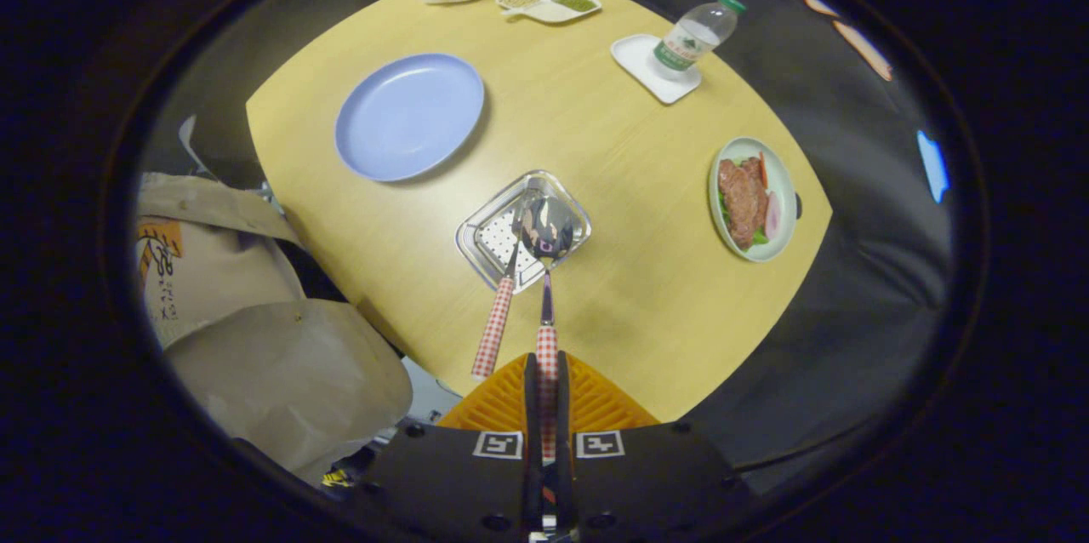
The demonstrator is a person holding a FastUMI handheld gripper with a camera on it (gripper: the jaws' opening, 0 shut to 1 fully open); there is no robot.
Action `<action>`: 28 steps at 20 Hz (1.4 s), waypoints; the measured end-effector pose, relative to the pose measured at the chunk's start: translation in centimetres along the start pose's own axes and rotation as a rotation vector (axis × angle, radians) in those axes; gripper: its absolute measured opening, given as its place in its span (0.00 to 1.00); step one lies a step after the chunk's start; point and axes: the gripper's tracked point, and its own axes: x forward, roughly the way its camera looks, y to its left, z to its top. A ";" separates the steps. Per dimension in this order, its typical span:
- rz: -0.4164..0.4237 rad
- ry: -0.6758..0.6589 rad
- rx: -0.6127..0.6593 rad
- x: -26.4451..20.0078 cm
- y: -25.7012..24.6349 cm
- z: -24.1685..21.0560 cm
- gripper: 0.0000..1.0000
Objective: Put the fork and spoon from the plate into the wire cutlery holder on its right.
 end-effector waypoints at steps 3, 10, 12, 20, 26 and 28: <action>0.043 0.063 -0.051 1.1 -0.1 0.8 0.09; 0.080 0.157 -0.039 3.8 -0.8 2.1 0.11; 0.095 0.166 -0.023 4.3 -0.8 2.4 0.11; 0.137 0.190 -0.002 5.6 -0.1 3.1 0.14; 0.147 0.117 0.059 5.2 -0.3 4.4 0.83; 0.144 0.089 0.086 4.8 -0.5 4.6 0.96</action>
